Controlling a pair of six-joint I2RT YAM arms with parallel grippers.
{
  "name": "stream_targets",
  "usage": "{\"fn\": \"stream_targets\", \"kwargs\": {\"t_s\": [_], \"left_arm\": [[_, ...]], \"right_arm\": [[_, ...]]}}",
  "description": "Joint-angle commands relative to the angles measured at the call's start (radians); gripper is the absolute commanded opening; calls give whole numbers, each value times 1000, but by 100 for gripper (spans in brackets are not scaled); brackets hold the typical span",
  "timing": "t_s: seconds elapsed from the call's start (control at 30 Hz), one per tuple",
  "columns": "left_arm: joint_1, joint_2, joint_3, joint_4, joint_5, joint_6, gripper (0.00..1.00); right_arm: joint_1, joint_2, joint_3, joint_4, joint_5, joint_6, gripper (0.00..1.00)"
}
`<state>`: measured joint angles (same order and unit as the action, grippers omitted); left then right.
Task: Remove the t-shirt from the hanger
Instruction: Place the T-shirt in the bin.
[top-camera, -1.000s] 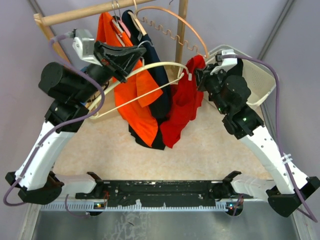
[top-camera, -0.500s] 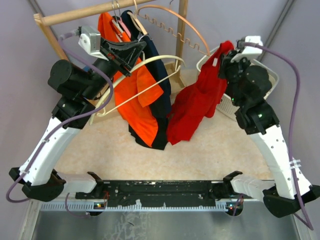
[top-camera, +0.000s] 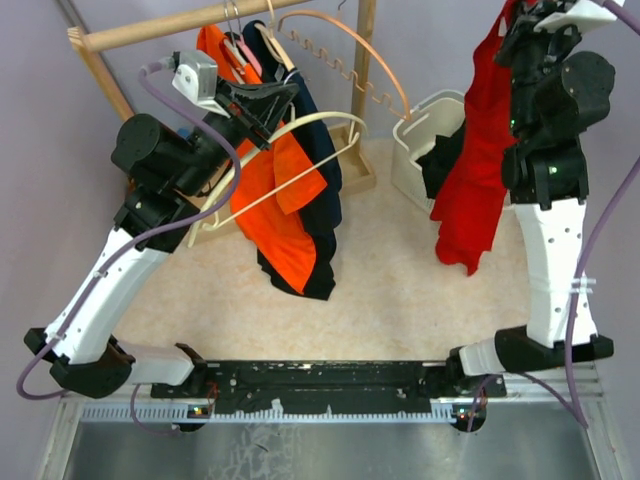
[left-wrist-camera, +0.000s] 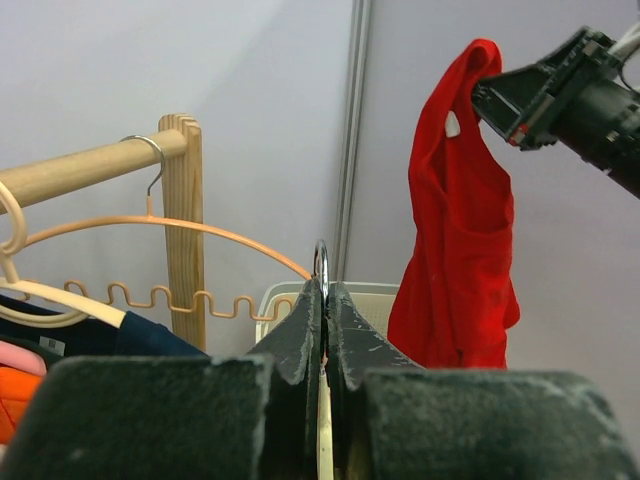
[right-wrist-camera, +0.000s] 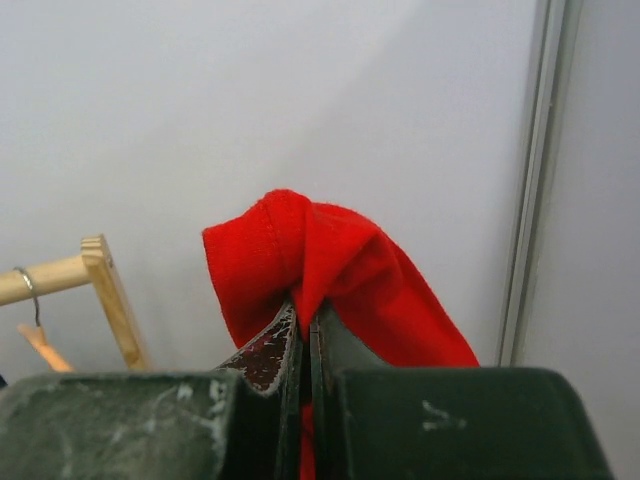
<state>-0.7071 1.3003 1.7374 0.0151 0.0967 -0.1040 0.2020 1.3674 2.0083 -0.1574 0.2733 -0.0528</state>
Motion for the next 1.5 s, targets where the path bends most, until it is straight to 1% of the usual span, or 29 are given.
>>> {"fn": "stream_targets", "kwargs": {"t_s": [0.0, 0.17, 0.27, 0.33, 0.47, 0.57, 0.7, 0.87, 0.97, 1.07, 1.23, 1.37, 1.4, 1.47], "left_arm": [[-5, 9, 12, 31, -12, 10, 0], [-5, 31, 23, 30, -8, 7, 0], [-5, 42, 25, 32, -9, 4, 0], [-5, 47, 26, 33, -9, 2, 0], [-5, 51, 22, 36, -6, -4, 0], [-5, 49, 16, 38, -7, -8, 0], [-5, 50, 12, 42, -6, -13, 0], [-5, 55, 11, 45, -2, -22, 0], [-5, 57, 8, 47, -1, -23, 0], [-5, 56, 2, 51, -4, -23, 0], [-5, 49, -17, 69, -30, -32, 0], [-5, 40, -31, 79, -21, -29, 0], [-5, 38, -31, 79, -16, -28, 0], [-5, 35, -30, 69, -8, -27, 0]], "right_arm": [[-72, 104, 144, 79, -128, 55, 0], [-122, 233, 309, 110, -184, 92, 0], [-150, 316, 417, 125, -191, 118, 0], [-175, 352, 451, 148, -189, 145, 0], [-230, 392, 460, 191, -189, 204, 0], [-264, 427, 460, 193, -185, 219, 0], [-306, 487, 456, 164, -197, 248, 0], [-346, 558, 442, 100, -213, 247, 0], [-370, 560, 385, 56, -238, 261, 0], [-375, 516, 257, 31, -268, 264, 0], [-365, 360, -45, 37, -279, 272, 0], [-323, 208, -253, 33, -266, 242, 0], [-313, 193, -283, 11, -265, 236, 0], [-301, 187, -303, -104, -287, 238, 0]]}}
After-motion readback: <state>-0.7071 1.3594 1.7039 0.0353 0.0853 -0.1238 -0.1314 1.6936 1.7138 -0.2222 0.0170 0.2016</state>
